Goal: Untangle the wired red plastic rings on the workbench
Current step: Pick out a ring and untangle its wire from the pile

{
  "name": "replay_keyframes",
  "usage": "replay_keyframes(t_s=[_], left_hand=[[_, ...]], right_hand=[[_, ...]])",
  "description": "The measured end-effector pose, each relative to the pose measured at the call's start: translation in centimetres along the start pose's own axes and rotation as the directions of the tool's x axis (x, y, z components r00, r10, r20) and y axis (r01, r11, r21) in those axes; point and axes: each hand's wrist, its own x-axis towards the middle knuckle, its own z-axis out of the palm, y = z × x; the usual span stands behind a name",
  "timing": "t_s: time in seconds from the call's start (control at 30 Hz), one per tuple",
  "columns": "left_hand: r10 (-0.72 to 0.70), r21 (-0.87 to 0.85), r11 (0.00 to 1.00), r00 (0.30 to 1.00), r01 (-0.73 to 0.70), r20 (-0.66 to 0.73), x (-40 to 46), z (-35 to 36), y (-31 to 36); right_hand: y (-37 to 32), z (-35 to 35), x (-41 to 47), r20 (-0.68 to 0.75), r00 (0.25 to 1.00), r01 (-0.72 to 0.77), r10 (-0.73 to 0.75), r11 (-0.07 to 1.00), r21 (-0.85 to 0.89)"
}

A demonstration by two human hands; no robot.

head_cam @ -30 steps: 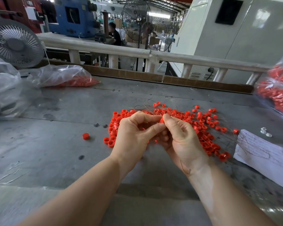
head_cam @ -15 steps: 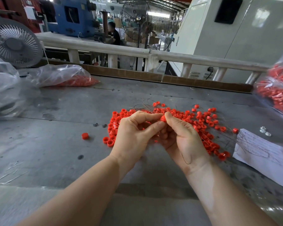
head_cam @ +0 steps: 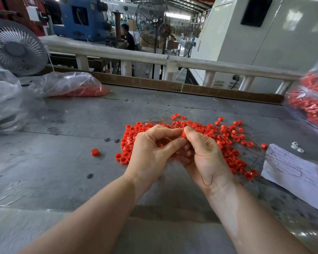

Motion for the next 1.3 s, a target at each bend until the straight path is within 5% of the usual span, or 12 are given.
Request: replay_keyframes(t_s=[0.37, 0.57, 0.73, 0.9, 1.3], left_hand=[[0.015, 0.073, 0.997, 1.0, -0.016, 0.006, 0.0, 0.0, -0.1], [-0.086, 0.0, 0.996, 0.996, 0.086, -0.004, 0.1, -0.5, 0.0], [-0.146, -0.062, 0.987, 0.989, 0.147, 0.032, 0.3, -0.7, -0.2], [-0.109, -0.028, 0.994, 0.994, 0.11, 0.011, 0.4, -0.8, -0.3], [0.035, 0.223, 0.974, 0.999, -0.028, -0.028, 0.5, -0.8, -0.3]], right_hand=[[0.0, 0.0, 0.1, -0.068, 0.998, 0.007, -0.006, 1.0, 0.007], [-0.6, 0.3, -0.6, 0.006, 0.999, -0.035, 0.035, 0.989, 0.141], [-1.0, 0.5, -0.6, -0.035, 0.998, -0.053, 0.056, 0.996, 0.074], [-1.1, 0.4, -0.6, -0.044, 0.998, -0.047, 0.045, 0.998, -0.05], [-1.1, 0.4, -0.4, -0.051, 0.999, -0.015, 0.015, 1.0, -0.008]])
